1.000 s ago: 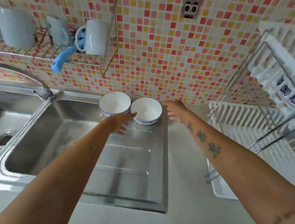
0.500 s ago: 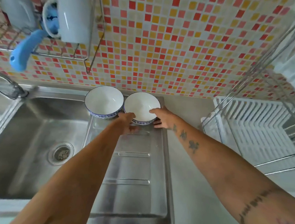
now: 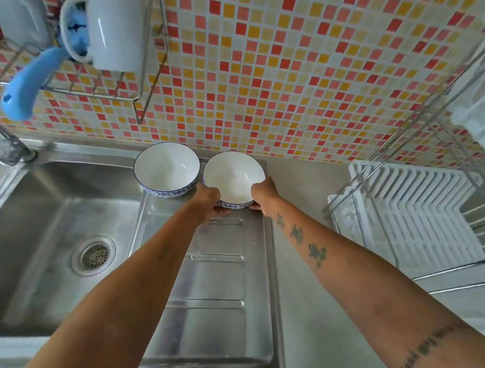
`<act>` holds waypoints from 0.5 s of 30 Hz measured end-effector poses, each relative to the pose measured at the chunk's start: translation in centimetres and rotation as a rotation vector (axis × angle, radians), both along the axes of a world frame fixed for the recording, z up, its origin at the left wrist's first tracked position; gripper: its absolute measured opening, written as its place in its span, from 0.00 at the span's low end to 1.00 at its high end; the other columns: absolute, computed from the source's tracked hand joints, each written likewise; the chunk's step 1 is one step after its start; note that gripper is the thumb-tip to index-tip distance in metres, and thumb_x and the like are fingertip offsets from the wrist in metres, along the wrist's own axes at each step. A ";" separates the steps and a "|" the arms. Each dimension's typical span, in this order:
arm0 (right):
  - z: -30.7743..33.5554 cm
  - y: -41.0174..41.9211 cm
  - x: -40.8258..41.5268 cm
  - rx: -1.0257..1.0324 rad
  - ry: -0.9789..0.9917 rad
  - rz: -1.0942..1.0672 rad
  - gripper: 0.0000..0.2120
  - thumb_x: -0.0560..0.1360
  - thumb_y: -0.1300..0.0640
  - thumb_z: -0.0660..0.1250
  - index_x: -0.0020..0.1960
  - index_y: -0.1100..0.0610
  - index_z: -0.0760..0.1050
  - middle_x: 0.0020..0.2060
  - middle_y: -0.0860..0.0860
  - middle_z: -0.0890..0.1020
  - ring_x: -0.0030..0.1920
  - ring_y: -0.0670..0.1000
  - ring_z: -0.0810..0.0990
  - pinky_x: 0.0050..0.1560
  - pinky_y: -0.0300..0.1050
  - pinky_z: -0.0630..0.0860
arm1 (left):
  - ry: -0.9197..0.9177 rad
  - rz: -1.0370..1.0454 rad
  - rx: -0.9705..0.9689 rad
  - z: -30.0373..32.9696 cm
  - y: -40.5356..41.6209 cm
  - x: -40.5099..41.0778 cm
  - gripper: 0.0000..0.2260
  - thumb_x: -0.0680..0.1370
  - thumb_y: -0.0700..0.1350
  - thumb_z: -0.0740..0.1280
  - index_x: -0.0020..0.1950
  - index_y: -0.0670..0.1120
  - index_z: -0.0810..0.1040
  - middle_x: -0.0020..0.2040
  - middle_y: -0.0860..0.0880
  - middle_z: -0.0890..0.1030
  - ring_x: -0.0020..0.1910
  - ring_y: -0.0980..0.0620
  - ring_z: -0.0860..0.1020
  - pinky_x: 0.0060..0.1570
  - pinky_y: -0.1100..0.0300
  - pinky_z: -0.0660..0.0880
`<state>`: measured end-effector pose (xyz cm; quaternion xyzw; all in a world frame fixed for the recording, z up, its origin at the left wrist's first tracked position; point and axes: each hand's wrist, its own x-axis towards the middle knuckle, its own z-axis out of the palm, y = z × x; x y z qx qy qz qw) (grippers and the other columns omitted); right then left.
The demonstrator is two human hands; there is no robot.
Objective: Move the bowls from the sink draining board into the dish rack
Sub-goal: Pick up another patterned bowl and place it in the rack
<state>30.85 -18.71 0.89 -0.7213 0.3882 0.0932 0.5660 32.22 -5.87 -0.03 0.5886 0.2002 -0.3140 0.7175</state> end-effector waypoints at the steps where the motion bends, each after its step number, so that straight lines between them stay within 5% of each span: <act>1: 0.6 -0.1 -0.2 -0.017 -0.017 -0.010 0.25 0.77 0.63 0.55 0.73 0.56 0.59 0.69 0.56 0.70 0.64 0.59 0.74 0.48 0.52 0.80 | -0.023 0.000 -0.026 0.7 -0.2 -0.4 0.32 0.76 0.27 0.50 0.76 0.52 0.54 0.71 0.41 0.63 0.68 0.34 0.68 0.50 0.42 0.78; 8: 11.0 -2.1 -3.2 -0.272 -0.295 0.040 0.27 0.75 0.68 0.54 0.73 0.57 0.57 0.67 0.60 0.71 0.63 0.61 0.73 0.51 0.50 0.75 | -0.114 0.076 -0.277 10.1 -1.2 -4.1 0.21 0.76 0.37 0.54 0.69 0.44 0.63 0.60 0.37 0.73 0.54 0.35 0.76 0.51 0.41 0.78; 12: 20.1 -3.1 -7.1 -0.387 -0.529 0.134 0.25 0.75 0.69 0.54 0.71 0.57 0.60 0.65 0.60 0.71 0.60 0.62 0.74 0.42 0.48 0.75 | -0.210 0.025 -0.530 17.8 -1.4 -7.6 0.25 0.74 0.56 0.58 0.69 0.49 0.71 0.67 0.39 0.75 0.64 0.32 0.75 0.63 0.33 0.69; 15: 26.4 -4.2 -11.2 -0.455 -0.695 0.172 0.26 0.75 0.70 0.53 0.72 0.56 0.60 0.65 0.60 0.69 0.59 0.60 0.73 0.46 0.47 0.72 | -0.382 -0.017 -0.646 22.9 -2.6 -11.0 0.28 0.76 0.66 0.52 0.69 0.54 0.73 0.67 0.42 0.76 0.63 0.34 0.76 0.61 0.31 0.70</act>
